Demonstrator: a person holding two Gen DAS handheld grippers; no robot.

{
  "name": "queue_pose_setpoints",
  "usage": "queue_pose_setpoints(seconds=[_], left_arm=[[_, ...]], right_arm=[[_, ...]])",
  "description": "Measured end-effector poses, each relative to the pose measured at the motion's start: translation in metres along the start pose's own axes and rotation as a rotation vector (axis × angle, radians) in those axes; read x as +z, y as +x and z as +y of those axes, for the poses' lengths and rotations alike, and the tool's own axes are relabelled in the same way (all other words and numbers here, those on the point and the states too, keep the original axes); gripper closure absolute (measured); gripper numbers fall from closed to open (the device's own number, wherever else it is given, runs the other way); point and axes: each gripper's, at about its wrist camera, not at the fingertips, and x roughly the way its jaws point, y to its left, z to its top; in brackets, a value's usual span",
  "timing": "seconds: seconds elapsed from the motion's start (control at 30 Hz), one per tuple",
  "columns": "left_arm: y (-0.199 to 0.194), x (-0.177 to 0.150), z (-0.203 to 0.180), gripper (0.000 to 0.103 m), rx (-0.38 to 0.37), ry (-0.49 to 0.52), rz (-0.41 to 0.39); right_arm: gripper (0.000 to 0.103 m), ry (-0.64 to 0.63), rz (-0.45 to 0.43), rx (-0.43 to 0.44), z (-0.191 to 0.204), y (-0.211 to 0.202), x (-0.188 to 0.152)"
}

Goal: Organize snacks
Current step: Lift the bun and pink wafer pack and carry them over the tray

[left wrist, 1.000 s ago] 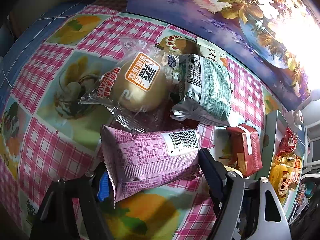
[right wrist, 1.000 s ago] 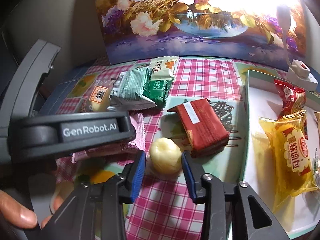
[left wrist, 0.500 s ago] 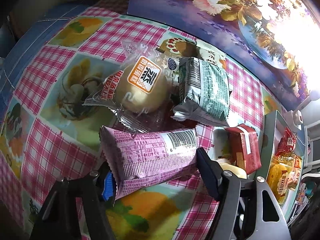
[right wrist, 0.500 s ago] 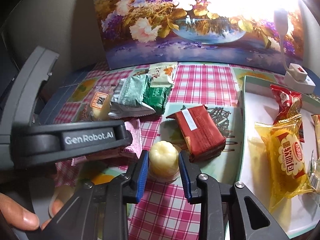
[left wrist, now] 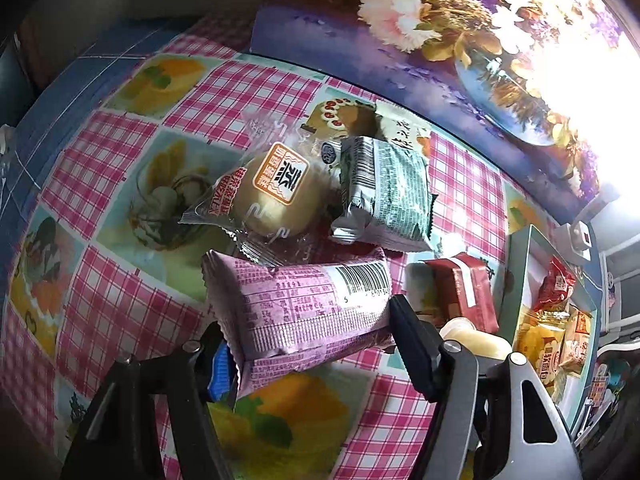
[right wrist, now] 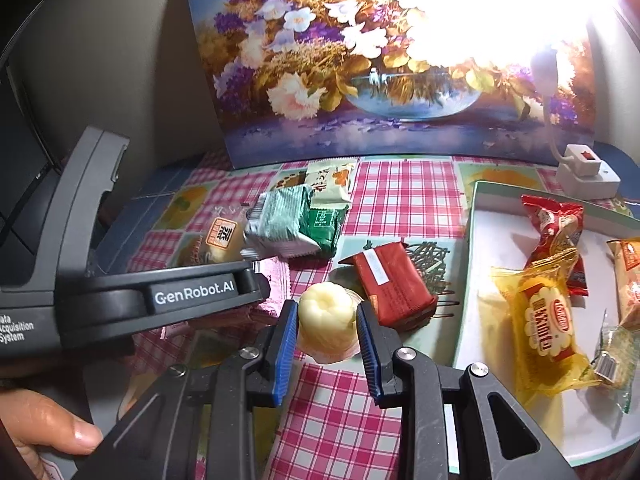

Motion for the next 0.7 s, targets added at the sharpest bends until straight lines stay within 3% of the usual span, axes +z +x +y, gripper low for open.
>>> queue_pose_setpoints(seconds=[0.7], left_arm=[[-0.02,-0.018,-0.014,0.035,-0.055,-0.001,0.007]], right_arm=[[0.071,0.062,-0.016,-0.001,-0.02,-0.014,-0.002]])
